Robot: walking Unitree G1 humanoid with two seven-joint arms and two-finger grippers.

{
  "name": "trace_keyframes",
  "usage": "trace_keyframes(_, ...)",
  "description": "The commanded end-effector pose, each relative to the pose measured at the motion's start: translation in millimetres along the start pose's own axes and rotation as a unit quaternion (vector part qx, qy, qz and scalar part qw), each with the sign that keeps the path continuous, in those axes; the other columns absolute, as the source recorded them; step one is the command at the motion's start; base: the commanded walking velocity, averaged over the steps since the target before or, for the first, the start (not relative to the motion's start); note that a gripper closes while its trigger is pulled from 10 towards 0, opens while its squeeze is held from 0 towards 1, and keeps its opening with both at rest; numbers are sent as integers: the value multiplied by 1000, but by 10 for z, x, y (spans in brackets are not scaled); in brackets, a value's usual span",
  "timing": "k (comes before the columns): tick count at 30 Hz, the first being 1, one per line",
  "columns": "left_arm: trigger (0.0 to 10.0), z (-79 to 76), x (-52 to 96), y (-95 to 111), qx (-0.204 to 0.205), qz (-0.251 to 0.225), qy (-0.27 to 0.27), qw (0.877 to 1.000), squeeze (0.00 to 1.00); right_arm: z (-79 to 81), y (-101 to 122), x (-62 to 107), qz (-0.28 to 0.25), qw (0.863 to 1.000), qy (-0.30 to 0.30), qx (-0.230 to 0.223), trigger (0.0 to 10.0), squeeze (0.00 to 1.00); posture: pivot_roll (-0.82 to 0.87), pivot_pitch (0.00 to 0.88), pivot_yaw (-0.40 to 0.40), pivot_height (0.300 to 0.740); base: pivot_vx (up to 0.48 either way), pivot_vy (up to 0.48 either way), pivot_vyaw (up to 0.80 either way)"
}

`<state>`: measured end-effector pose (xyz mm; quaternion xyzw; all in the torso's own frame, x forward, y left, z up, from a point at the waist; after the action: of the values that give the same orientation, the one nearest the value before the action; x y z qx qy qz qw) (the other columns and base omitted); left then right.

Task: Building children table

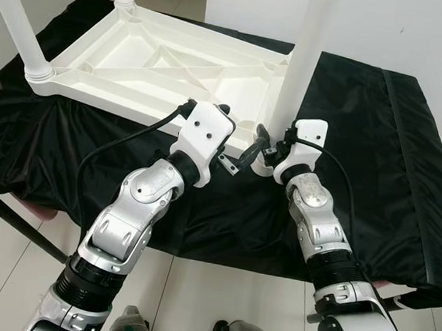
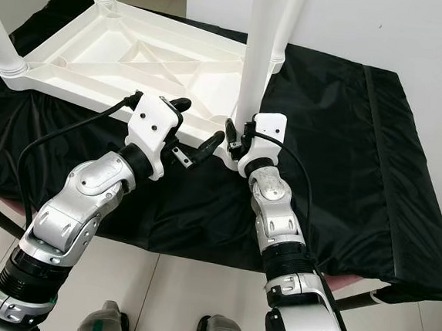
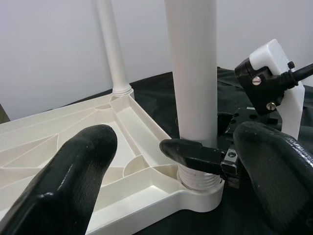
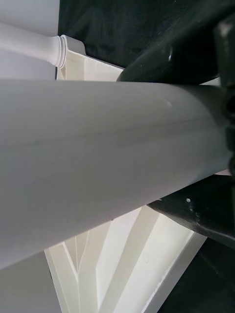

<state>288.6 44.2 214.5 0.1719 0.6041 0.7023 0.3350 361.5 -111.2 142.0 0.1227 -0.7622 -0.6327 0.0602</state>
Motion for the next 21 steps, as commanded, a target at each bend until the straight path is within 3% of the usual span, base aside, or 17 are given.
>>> trace_keyframes(1,10000,-40,12,3,0,2,-12,1000,0,22,-589,204,125,992,-2,-21,10000,0,6,53,-25,740,0,0,0)
trace_keyframes(8,10000,-42,17,8,-2,3,-13,1000,0,-57,-622,157,149,986,-21,-75,10000,0,8,57,-24,740,0,0,0)
trace_keyframes(21,10000,-37,22,13,-3,3,-10,1000,0,-104,-608,104,152,983,-33,-100,10000,0,13,61,-25,740,0,0,0)
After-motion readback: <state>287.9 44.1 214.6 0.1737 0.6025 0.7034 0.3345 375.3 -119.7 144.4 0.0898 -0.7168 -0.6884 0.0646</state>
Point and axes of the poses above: a point about 5 cm out from each wrist's last joint towards the gripper, its own x axis pointing back from the gripper into the wrist, its own y axis along the axis of the wrist's last joint, z = x × y, the point moved 2 cm from there along -x, pointing out of the wrist towards the gripper, and after that the axes turned 2 degrees about x, right-handed, at the moved point
